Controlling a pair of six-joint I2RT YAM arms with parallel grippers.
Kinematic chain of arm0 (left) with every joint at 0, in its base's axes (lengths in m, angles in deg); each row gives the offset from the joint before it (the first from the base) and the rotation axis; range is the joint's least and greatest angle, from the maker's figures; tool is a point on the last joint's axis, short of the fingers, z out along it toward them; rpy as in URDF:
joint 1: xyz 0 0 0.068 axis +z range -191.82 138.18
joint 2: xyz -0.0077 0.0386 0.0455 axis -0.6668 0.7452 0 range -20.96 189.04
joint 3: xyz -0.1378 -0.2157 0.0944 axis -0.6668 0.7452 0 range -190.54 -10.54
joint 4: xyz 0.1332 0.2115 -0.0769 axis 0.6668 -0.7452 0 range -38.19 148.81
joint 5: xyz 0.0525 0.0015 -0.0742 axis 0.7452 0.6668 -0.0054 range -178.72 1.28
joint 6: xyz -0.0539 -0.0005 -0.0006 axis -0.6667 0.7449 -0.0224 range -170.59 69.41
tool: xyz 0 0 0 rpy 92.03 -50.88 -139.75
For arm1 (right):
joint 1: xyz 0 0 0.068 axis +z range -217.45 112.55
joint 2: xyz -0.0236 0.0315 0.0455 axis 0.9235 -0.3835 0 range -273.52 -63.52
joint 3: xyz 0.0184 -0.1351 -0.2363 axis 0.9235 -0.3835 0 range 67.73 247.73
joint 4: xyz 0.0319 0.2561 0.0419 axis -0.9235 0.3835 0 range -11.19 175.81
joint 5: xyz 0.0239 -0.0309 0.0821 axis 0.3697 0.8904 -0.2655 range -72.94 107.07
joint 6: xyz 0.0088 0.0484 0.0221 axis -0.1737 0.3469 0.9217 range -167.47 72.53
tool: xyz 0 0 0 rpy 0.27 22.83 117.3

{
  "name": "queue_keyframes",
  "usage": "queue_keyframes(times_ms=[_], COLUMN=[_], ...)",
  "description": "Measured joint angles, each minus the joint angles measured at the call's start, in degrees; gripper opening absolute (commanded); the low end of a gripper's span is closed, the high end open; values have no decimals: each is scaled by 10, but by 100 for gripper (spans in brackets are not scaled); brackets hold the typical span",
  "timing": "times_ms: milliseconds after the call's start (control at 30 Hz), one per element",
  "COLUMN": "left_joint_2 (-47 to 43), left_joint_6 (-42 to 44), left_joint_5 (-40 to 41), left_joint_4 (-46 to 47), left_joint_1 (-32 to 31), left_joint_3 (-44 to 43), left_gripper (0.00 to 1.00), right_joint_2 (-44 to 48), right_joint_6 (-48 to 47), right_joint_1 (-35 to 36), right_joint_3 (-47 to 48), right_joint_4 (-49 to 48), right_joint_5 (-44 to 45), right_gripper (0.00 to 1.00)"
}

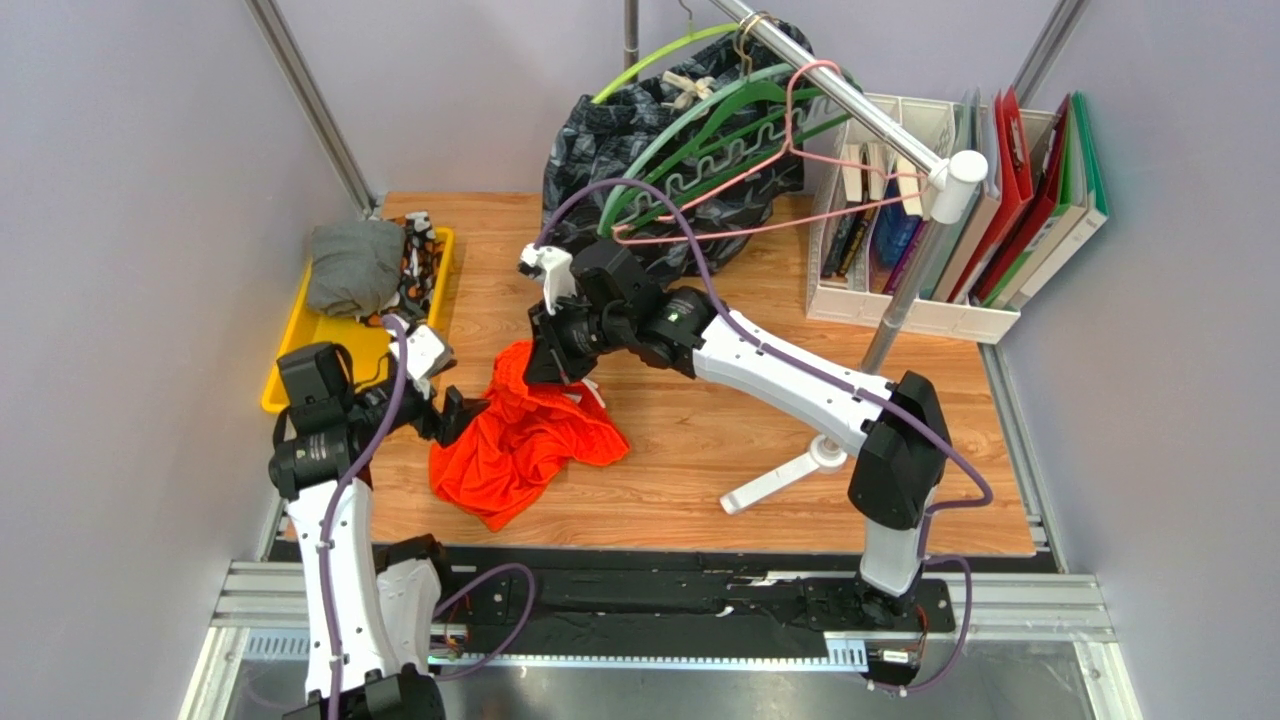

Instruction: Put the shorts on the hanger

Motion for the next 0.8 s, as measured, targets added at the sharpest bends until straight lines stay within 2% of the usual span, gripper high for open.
queue_keyframes(times_ms=[133, 267, 400, 533, 633, 667, 733, 767, 800], left_joint_2=[43, 66, 37, -11, -39, -45, -46, -42, -35], left_joint_6=[125, 205, 214, 166, 130, 122, 104, 101, 100], left_joint_5=[-14, -23, -38, -48, -51, -54, -56, -56, -59], left_joint_4=[-82, -143, -153, -98, -64, -55, -47, -45, -46], left_joint_1=[5, 7, 7, 7, 7, 6, 5, 4, 4], left_joint_3=[-8, -8, -8, 0, 6, 7, 6, 5, 2], left_gripper=[81, 82, 82, 79, 50, 35, 21, 6, 0], right_joint_2=[-8, -9, -10, -10, -9, -9, -9, -9, -9], right_joint_6=[12, 14, 14, 13, 9, 6, 1, -2, -6], right_joint_1=[8, 24, 41, 52, 57, 59, 61, 61, 63], right_joint_3=[-7, -8, -5, 6, 15, 19, 28, 33, 39], right_joint_4=[0, 0, -1, -2, -4, -5, -6, -5, -5], right_joint_5=[0, 6, 6, 6, 6, 6, 7, 6, 5], right_gripper=[0, 0, 0, 0, 0, 0, 0, 0, 0])
